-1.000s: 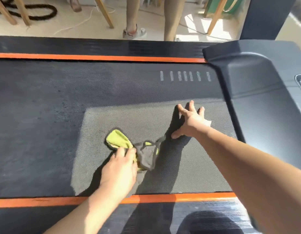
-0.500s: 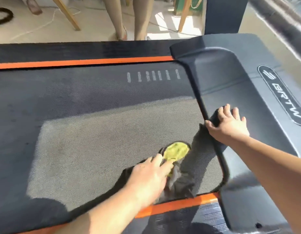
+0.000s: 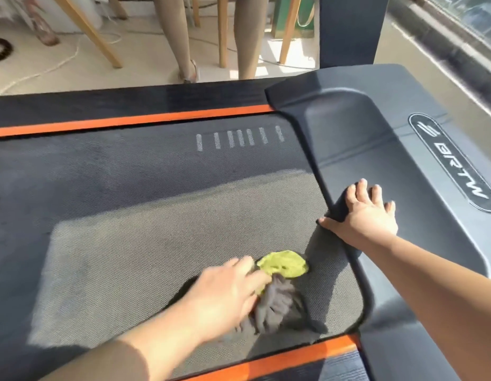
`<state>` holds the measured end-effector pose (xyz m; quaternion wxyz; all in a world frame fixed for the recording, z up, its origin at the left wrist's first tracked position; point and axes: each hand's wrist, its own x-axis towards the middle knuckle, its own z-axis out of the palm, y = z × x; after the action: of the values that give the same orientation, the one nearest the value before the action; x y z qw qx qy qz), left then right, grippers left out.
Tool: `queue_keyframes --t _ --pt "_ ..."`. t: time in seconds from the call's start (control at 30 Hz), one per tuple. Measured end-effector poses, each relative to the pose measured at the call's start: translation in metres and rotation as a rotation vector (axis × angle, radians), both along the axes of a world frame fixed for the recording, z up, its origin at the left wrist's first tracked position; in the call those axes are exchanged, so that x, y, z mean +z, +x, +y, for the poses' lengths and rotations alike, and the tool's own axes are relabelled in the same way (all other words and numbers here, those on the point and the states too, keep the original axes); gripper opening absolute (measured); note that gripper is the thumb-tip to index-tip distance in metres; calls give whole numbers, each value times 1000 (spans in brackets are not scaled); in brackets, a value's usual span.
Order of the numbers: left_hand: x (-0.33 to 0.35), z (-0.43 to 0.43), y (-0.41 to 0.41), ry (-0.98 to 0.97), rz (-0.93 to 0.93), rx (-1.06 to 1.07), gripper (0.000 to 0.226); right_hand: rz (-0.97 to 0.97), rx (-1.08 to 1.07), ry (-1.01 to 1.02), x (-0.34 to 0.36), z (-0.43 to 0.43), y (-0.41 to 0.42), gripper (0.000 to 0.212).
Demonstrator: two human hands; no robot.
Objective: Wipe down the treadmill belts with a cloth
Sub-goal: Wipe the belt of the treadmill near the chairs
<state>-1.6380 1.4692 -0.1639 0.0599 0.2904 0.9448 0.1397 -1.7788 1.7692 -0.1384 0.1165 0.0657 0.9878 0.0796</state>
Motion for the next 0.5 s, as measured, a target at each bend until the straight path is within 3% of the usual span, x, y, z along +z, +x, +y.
queue_keyframes --t 0.13,0.17,0.23,0.3,0.4,0.47,0.5 --pt "3 -20 -51 -37 -16 675 37 -15 -15 9 1 -2 1 119" --pt "5 -8 -44 -25 -18 720 36 -18 -17 6 1 -3 1 119" --pt "5 23 -7 7 -47 567 32 -19 -16 4 1 -3 0 119" --pt "7 43 41 98 -50 268 29 -21 -26 4 2 -2 0 119" --pt "2 21 49 69 -6 7 35 -35 -23 5 2 -2 0 118" --pt "0 -12 30 -16 79 149 35 -52 -31 31 3 -3 1 118" --pt "-1 -31 23 -42 90 346 34 -66 -37 40 3 -6 1 117"
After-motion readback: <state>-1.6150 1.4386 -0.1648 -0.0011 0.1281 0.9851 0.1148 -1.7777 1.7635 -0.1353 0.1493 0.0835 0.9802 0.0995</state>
